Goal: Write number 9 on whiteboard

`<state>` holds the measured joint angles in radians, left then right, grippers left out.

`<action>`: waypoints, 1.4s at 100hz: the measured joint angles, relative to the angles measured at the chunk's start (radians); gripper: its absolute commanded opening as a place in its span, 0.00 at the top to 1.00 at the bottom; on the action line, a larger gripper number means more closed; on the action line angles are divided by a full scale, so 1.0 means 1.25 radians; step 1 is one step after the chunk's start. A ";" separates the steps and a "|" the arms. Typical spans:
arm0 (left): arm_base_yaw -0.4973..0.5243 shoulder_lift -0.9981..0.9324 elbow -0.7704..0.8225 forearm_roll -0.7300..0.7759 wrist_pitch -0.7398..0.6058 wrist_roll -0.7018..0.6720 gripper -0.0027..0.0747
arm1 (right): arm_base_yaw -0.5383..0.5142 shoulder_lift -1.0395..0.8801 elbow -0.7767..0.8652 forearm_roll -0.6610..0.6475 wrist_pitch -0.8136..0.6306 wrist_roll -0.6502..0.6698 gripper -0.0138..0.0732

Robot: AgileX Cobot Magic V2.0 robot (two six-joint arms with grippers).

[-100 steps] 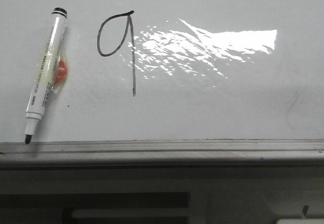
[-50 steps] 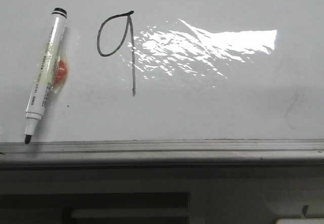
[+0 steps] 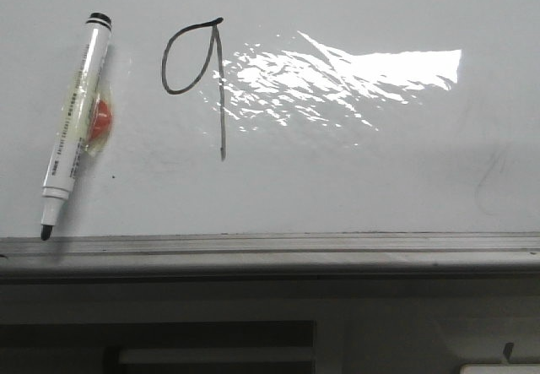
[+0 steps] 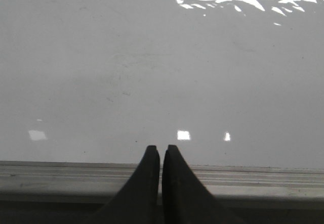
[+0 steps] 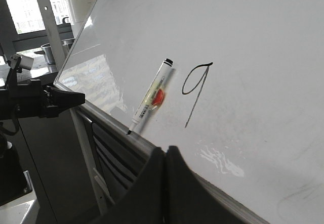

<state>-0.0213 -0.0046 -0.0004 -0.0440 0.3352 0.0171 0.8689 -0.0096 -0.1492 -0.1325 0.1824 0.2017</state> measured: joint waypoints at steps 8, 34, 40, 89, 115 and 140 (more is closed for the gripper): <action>0.000 0.000 0.000 0.000 0.000 0.000 0.99 | 0.000 0.000 0.000 0.000 0.000 0.000 0.91; 0.000 0.000 0.000 0.000 0.000 0.000 0.99 | 0.000 0.000 0.000 0.000 0.000 0.000 0.91; 0.000 0.000 0.000 0.000 0.000 0.000 0.99 | 0.000 0.000 0.000 0.000 0.000 0.000 0.91; 0.000 0.000 0.000 0.000 0.000 0.000 0.99 | -0.172 0.000 0.006 0.000 -0.120 0.000 0.91; 0.000 0.000 0.000 0.000 0.000 0.000 0.99 | -0.548 0.000 0.095 0.000 -0.381 0.000 0.91; 0.000 0.000 0.000 0.000 0.002 0.000 0.99 | -0.802 0.000 0.130 0.001 -0.327 0.034 0.91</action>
<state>-0.0213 -0.0046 -0.0004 -0.0440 0.3375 0.0171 -0.1336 -0.0096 0.0134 -0.1307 -0.2267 0.2447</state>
